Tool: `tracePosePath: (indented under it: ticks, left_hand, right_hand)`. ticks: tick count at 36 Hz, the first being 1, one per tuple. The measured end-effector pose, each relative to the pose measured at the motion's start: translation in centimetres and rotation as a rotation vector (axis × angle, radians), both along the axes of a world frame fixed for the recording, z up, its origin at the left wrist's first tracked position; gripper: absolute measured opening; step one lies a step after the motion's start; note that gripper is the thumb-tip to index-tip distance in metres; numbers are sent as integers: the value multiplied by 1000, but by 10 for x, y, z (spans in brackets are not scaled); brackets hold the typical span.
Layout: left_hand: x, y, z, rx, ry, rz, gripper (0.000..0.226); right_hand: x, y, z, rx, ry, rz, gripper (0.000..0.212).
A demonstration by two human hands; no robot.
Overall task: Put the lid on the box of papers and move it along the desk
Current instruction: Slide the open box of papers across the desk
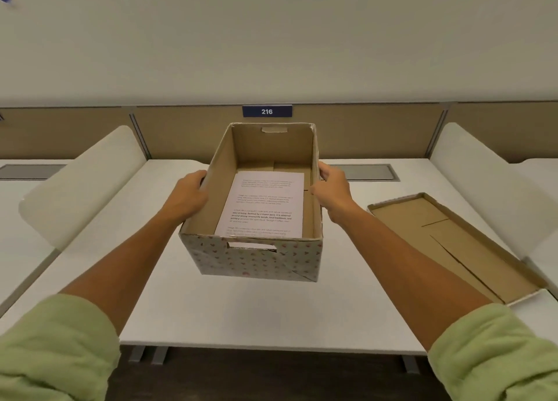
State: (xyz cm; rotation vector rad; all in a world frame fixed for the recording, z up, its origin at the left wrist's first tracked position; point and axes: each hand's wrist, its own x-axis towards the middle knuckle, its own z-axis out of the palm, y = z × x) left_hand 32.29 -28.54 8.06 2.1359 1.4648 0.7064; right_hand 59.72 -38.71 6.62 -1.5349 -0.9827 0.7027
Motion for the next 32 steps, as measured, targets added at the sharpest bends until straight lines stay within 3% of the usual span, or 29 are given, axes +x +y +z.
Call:
tracePosePath:
  ticks: [6,14,32]
  left_hand:
    - [7,-2,-25,-40,-59,-29,30]
    - [13,-1,-63,-83,-61,-69,25]
    - [15,-13,-133,-192,-147,-51,27]
  right_hand:
    - [3,-6,-23,-20,-2,-52,35]
    - [-4,-11,-51,-66,30,-100,45]
    - [-11,-14,-105,-197,107,-157,39]
